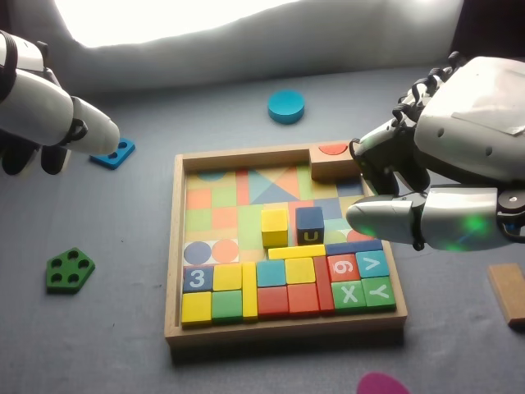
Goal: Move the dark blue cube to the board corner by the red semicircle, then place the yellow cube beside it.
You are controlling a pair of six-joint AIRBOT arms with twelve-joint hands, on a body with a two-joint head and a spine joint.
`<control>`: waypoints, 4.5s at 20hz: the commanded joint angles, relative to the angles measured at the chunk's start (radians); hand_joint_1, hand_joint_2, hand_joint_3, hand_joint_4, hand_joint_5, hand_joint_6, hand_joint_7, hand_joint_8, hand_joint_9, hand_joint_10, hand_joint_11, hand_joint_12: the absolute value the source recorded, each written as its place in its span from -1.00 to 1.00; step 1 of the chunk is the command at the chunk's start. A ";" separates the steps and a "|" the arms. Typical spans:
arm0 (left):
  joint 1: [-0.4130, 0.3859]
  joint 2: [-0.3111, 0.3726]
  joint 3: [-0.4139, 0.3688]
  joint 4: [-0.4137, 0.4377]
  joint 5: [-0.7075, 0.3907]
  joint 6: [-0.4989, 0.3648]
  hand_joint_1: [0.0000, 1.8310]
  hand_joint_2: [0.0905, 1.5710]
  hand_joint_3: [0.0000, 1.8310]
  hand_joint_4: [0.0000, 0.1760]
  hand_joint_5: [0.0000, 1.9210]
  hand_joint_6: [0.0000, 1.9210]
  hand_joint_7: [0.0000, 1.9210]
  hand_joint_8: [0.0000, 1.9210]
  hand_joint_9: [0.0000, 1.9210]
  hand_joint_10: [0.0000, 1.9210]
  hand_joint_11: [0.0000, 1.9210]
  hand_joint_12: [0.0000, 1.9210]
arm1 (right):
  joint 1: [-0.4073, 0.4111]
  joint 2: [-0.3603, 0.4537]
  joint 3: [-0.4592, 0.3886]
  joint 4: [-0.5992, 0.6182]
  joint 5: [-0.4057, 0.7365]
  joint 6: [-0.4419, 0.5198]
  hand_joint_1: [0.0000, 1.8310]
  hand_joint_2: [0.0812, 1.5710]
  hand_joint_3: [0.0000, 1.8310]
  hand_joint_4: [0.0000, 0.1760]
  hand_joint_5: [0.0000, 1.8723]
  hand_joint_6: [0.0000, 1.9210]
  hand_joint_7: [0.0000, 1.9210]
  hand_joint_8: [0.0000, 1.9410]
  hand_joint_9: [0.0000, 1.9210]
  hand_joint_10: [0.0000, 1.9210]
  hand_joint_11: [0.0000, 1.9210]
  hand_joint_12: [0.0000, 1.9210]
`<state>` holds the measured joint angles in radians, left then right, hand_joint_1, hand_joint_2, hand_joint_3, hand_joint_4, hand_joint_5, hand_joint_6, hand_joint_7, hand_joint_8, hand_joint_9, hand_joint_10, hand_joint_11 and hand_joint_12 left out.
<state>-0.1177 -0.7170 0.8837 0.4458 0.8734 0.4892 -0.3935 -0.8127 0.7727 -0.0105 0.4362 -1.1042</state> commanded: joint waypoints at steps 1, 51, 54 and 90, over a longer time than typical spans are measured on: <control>-0.012 0.003 0.002 0.034 -0.068 0.002 -0.86 0.41 -0.87 -0.47 -0.92 -0.96 -0.83 -0.94 -0.81 -0.88 -1.00 -0.17 | 0.002 0.004 0.000 0.004 0.117 -0.001 -0.93 0.24 -0.62 -1.00 -0.88 -0.67 -0.90 -0.86 -0.96 -0.85 -1.00 -0.27; -0.005 0.007 0.004 0.048 -0.082 -0.007 -1.00 0.50 -1.00 -0.68 -0.83 -1.00 -0.81 -1.00 -0.76 -1.00 -1.00 -0.11 | -0.012 -0.385 0.167 1.140 0.091 -1.075 -1.00 0.40 -1.00 -0.49 -0.25 -0.96 -0.95 -1.00 -1.00 -1.00 -1.00 -1.00; -0.005 0.007 0.008 0.048 -0.083 -0.007 -1.00 0.50 -1.00 -0.72 -0.83 -1.00 -0.80 -1.00 -0.76 -1.00 -1.00 -0.12 | -0.015 -0.394 0.177 1.140 0.091 -1.075 -1.00 0.39 -1.00 -0.60 -0.27 -0.97 -0.95 -0.99 -1.00 -1.00 -1.00 -1.00; -0.004 0.007 0.012 0.048 -0.085 0.003 -1.00 0.53 -1.00 -0.63 -0.87 -1.00 -0.81 -1.00 -0.76 -1.00 -1.00 -0.18 | -0.066 -0.387 0.369 0.949 0.051 -0.950 -1.00 0.41 -1.00 -0.85 -0.19 -0.97 -0.89 -1.00 -1.00 -1.00 -1.00 -1.00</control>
<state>-0.1143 -0.7128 0.8909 0.4572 0.8581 0.4923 -0.4541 -1.2102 1.1343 0.9493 0.4419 -2.0457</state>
